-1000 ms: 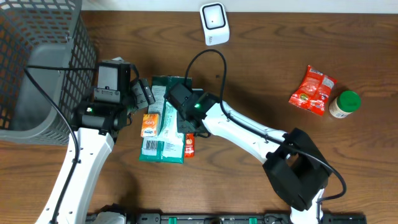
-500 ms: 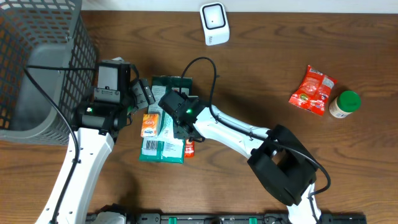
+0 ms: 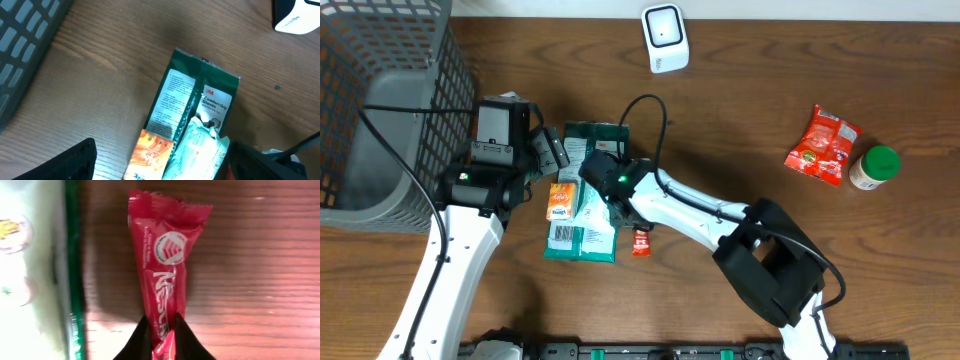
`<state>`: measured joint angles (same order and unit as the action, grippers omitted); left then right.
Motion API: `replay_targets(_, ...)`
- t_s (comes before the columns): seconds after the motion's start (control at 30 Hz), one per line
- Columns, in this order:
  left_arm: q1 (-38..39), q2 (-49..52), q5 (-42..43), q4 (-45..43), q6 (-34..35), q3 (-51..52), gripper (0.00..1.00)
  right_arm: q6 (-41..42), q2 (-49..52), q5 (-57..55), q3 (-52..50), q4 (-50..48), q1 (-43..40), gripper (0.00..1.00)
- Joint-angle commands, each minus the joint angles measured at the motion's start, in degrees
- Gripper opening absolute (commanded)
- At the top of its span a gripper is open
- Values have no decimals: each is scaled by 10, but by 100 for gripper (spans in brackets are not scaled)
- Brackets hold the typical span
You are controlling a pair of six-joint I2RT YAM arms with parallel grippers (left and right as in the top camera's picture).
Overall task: Scan the item barcode
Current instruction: 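Pull the Nescafe stick out and lift it toward the scanner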
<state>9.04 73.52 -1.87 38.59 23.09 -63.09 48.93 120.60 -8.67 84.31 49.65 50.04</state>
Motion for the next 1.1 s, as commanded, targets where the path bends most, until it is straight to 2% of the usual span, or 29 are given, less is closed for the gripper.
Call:
replay_targets(0.0,-2,2,-5,0,-5,-2,84,5,12,-26,3,10,-10,1)
replay_targets(0.2,-2,2,-5,0,-5,-2,84,-41,-3,-2,3,14,-30,1)
replay_targets(0.53,-2,2,-5,0,-5,-2,85,-196,-125,191,3,14,-133,1)
replay_targets(0.73,-2,2,-5,0,-5,-2,84,-256,-131,307,-2,12,-189,1)
replay_targets(0.87,-2,2,-5,0,-5,-2,84,-263,-131,325,-31,-2,-218,1)
replay_targets(0.97,-2,2,-5,0,-5,-2,84,-256,-131,325,-83,-68,-236,23)
replay_targets(1.03,-2,2,-5,0,-5,-2,85,-256,-130,325,-109,-115,-234,44)
replay_targets(1.07,-2,2,-5,0,-5,-2,85,-256,-130,325,-121,-136,-231,50)
